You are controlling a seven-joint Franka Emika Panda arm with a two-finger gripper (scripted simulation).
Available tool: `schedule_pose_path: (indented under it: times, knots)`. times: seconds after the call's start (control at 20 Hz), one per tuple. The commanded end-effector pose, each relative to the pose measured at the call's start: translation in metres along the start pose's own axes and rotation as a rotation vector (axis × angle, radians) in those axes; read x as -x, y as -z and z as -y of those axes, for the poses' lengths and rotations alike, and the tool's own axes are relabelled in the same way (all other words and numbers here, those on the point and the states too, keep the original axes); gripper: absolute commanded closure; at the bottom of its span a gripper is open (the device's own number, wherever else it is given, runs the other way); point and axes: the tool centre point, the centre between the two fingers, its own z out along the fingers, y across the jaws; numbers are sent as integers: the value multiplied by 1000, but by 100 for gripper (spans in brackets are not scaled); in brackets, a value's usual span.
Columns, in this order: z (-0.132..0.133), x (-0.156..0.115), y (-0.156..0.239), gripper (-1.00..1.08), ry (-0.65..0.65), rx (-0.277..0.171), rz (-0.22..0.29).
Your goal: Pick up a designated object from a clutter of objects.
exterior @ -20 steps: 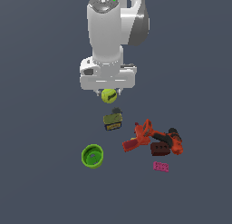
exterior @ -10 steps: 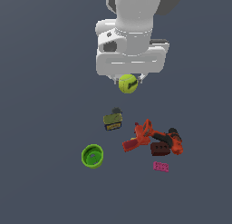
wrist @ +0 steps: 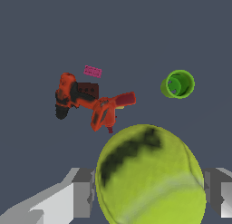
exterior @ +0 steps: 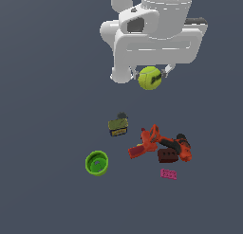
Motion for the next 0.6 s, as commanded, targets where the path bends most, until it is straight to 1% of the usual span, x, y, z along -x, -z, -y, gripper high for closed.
schedule_pose_path:
  times: [0.0, 0.25, 0.55]
  knots:
    - [5, -4, 8, 108, -1, 0, -1]
    - [10, -8, 15, 108, -1, 0, -1]
    - [10, -8, 14, 108, -1, 0, -1]
